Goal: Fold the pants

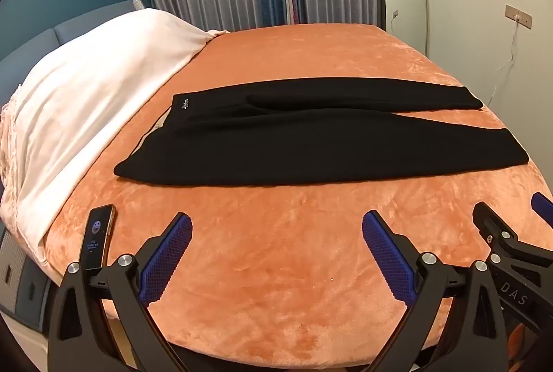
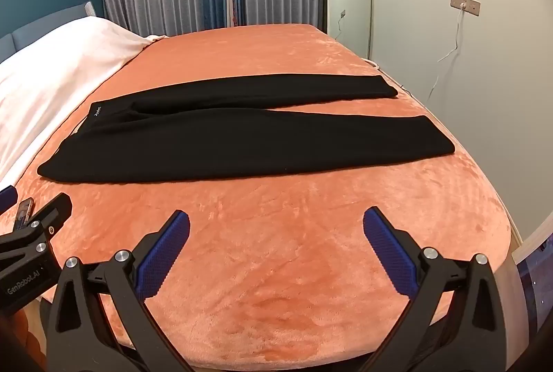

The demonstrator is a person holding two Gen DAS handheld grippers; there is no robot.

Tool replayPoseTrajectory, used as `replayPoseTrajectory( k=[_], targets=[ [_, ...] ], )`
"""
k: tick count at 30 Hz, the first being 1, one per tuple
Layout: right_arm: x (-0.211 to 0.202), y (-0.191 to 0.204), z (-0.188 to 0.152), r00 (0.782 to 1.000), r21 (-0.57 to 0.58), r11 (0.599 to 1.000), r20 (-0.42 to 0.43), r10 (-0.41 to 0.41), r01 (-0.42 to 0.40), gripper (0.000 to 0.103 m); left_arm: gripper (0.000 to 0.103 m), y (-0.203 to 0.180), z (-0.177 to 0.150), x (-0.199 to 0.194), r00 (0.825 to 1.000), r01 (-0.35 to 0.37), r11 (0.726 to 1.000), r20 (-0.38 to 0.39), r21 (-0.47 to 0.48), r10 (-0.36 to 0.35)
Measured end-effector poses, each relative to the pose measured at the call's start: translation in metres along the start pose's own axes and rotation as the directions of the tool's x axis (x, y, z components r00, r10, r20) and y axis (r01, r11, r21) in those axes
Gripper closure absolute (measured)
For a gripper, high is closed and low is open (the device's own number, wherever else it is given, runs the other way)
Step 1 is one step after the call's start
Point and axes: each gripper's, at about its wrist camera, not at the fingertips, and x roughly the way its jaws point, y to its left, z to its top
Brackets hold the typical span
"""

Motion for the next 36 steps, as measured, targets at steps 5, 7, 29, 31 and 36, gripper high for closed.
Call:
replayPoseTrajectory(
  k=[5, 7, 29, 31, 36],
  targets=[
    [0.000, 0.000, 0.000, 1.000, 0.000, 1.000, 0.002, 0.001, -0.001, 0.005, 0.006, 0.002, 0.001, 0.003, 0.999, 0.021, 1.000, -0.033, -0.016, -0.021],
    [0.001, 0.000, 0.001, 1.000, 0.000, 1.000, -0.001, 0.000, 0.000, 0.005, 0.006, 0.000, 0.001, 0.002, 1.000, 0.019, 1.000, -0.022, -0.008, -0.019],
    [0.014, -0.007, -0.001, 1.000, 0.010, 1.000, -0.025, -0.005, 0.005, 0.005, 0.006, 0.001, 0.001, 0.017, 1.000, 0.002, 1.000, -0.031, 0.009, -0.002],
    [0.016, -0.008, 0.000, 1.000, 0.012, 1.000, -0.028, -0.007, 0.007, 0.005, 0.006, 0.000, 0.002, 0.020, 0.999, 0.001, 1.000, -0.034, 0.009, 0.000],
    [0.022, -0.007, 0.000, 0.999, 0.016, 1.000, -0.036, -0.008, 0.008, 0.005, 0.006, 0.000, 0.003, 0.024, 0.999, -0.001, 1.000, -0.042, 0.007, 0.001]
  ],
)
